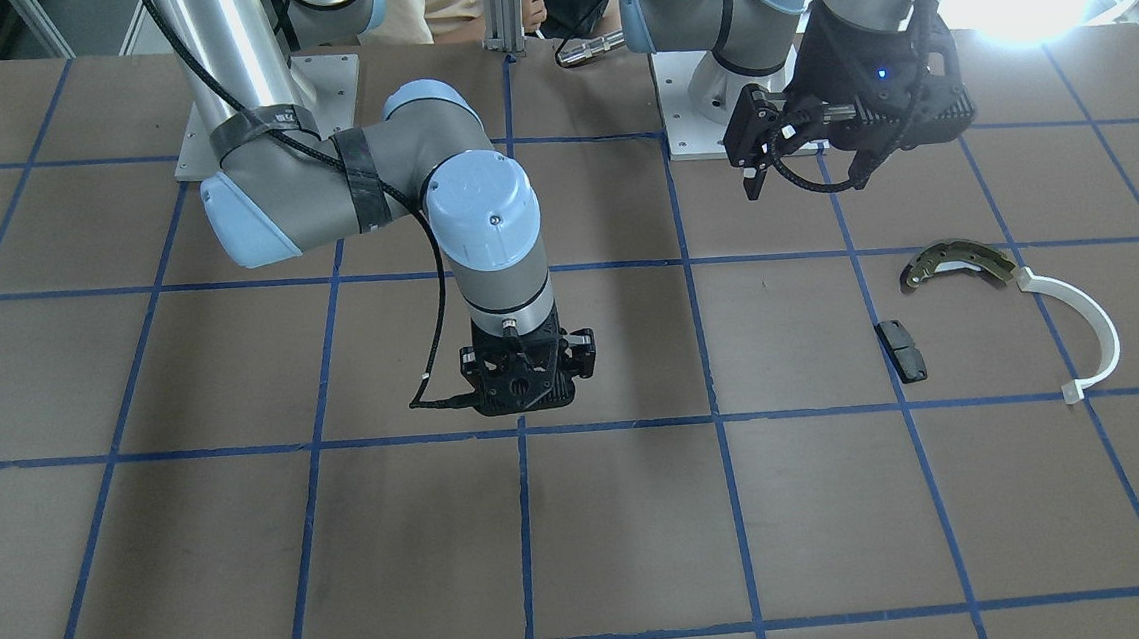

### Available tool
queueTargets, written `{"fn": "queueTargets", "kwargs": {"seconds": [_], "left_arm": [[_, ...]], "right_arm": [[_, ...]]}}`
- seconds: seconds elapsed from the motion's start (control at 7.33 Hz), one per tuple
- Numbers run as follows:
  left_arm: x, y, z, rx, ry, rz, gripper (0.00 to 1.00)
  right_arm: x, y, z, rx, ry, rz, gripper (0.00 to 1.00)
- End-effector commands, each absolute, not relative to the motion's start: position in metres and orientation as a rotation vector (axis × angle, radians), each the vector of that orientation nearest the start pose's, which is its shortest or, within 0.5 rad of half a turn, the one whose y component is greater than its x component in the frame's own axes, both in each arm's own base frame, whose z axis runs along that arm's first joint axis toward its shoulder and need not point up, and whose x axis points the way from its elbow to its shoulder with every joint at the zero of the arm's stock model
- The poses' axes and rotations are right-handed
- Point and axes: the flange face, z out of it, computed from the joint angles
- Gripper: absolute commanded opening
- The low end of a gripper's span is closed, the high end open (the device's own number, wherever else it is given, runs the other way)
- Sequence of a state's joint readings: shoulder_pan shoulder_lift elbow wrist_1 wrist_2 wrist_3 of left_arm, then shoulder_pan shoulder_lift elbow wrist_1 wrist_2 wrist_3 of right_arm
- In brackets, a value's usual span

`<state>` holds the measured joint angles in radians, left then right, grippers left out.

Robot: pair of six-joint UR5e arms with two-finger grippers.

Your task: Place bearing gear from tray to pile

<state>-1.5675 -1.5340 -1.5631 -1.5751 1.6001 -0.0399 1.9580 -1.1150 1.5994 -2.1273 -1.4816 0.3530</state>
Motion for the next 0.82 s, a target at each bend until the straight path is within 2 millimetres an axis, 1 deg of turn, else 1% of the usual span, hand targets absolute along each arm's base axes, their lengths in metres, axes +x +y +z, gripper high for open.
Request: {"fn": "queueTargets", "kwargs": {"seconds": [0.0, 0.14, 0.27, 0.41, 0.55, 0.68], "left_arm": [[-0.129, -0.480, 0.509, -0.068, 3.112, -0.065, 1.00], [-0.129, -0.478, 0.509, -0.070, 3.113, -0.061, 1.00], [-0.129, -0.479, 0.506, -0.094, 3.116, -0.101, 1.00], [-0.130, -0.476, 0.497, -0.092, 3.113, -0.085, 1.00], [-0.132, -0.480, 0.481, -0.110, 3.119, -0.040, 1.00], [-0.146, -0.484, 0.471, -0.256, 3.122, -0.033, 1.00]], "right_arm": [[0.375, -0.540, 0.267, -0.100, 3.044, -0.068, 0.92], [0.376, -0.542, 0.273, -0.105, 3.041, -0.084, 0.97], [0.363, -0.552, 0.287, -0.083, 3.037, -0.103, 0.98], [0.337, -0.558, 0.319, -0.110, 3.042, -0.103, 0.98], [0.275, -0.566, 0.365, -0.168, 3.050, -0.047, 0.98], [0.201, -0.564, 0.403, -0.180, 3.052, 0.010, 0.97]]}}
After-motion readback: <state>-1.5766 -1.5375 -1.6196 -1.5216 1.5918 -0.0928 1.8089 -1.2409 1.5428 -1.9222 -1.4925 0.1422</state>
